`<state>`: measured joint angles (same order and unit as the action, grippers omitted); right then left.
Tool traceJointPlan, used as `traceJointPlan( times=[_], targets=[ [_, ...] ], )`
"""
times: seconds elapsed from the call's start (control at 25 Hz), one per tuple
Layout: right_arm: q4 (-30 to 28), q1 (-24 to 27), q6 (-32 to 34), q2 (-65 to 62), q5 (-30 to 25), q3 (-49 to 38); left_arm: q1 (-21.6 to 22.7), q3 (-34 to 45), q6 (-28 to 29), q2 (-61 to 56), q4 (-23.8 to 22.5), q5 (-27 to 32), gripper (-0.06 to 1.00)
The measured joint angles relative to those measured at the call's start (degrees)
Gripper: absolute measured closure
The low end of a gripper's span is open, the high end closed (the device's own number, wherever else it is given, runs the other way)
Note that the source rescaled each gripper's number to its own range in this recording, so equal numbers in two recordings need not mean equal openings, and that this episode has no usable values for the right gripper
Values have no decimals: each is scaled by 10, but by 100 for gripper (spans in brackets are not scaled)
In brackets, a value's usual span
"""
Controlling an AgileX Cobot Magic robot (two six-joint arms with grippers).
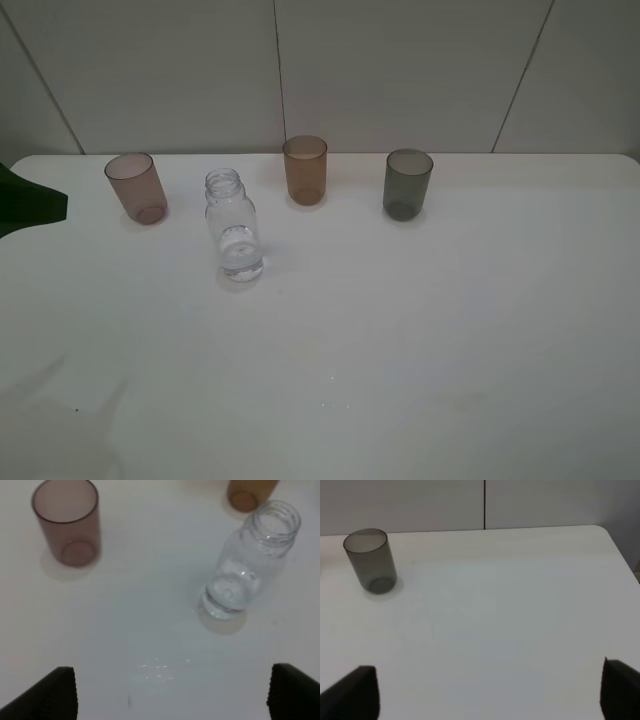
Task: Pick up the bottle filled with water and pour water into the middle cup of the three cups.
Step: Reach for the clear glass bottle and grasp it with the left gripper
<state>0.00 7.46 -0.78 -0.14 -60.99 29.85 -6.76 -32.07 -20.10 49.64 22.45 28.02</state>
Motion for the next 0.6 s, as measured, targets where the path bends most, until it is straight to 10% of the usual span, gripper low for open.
traceJointPlan(
  times=[0.28, 0.6],
  targets=[
    [0, 0, 0, 0, 0, 0, -95, 48, -207, 90, 182, -157, -6],
    [0, 0, 0, 0, 0, 0, -278, 103, -219, 251, 211, -477, -6]
  ],
)
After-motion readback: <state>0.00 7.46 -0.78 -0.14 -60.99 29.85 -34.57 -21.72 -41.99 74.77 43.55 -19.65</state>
